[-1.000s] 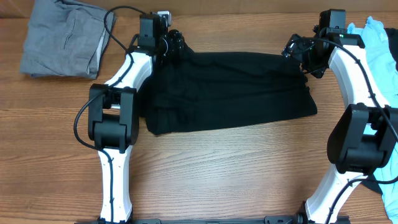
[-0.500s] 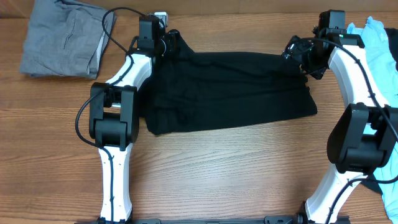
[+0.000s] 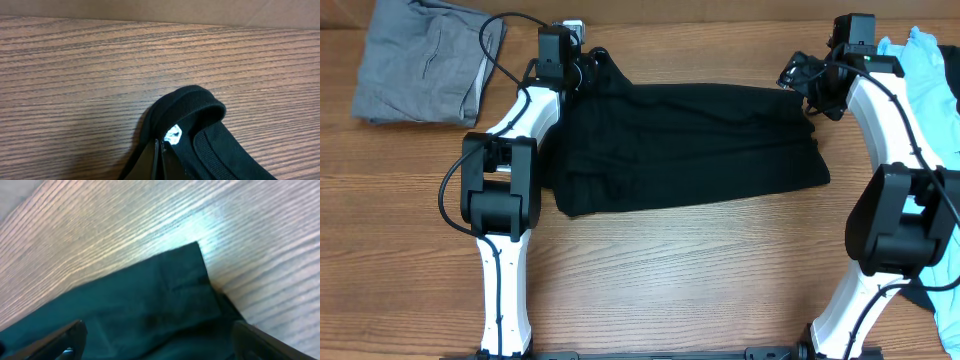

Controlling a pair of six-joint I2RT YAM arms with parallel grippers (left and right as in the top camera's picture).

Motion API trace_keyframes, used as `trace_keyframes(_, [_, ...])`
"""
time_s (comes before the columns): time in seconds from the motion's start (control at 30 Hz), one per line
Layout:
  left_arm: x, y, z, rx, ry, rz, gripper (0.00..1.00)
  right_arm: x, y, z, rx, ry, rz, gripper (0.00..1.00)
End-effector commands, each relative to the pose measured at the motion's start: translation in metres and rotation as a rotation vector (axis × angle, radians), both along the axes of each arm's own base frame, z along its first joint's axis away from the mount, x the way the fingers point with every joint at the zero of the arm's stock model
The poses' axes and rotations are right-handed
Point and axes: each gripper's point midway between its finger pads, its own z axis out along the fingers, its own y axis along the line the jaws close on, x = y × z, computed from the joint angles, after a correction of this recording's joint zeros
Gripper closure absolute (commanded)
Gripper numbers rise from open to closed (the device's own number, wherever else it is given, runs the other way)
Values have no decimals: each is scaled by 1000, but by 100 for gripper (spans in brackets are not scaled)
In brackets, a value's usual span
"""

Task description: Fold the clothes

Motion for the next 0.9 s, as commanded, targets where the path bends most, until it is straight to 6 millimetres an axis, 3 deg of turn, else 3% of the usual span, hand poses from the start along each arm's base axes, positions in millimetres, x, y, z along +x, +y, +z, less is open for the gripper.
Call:
trace_keyframes(0.0, [6, 4, -2, 4, -8, 11, 96, 7, -5, -18, -15, 17, -7, 5])
trace_keyframes(0.2, [5, 4, -2, 4, -5, 11, 96, 10, -6, -47, -16, 52, -10, 8])
trace_keyframes(0.37, [5, 4, -3, 4, -2, 10, 96, 11, -8, -59, -23, 68, -14, 29])
trace_keyframes(0.6, [3, 4, -5, 5, 8, 10, 96, 11, -18, -62, -73, 69, -38, 29])
trace_keyframes(0.87, [2, 4, -6, 6, 17, 10, 96, 11, -15, -88, -54, 106, -30, 31])
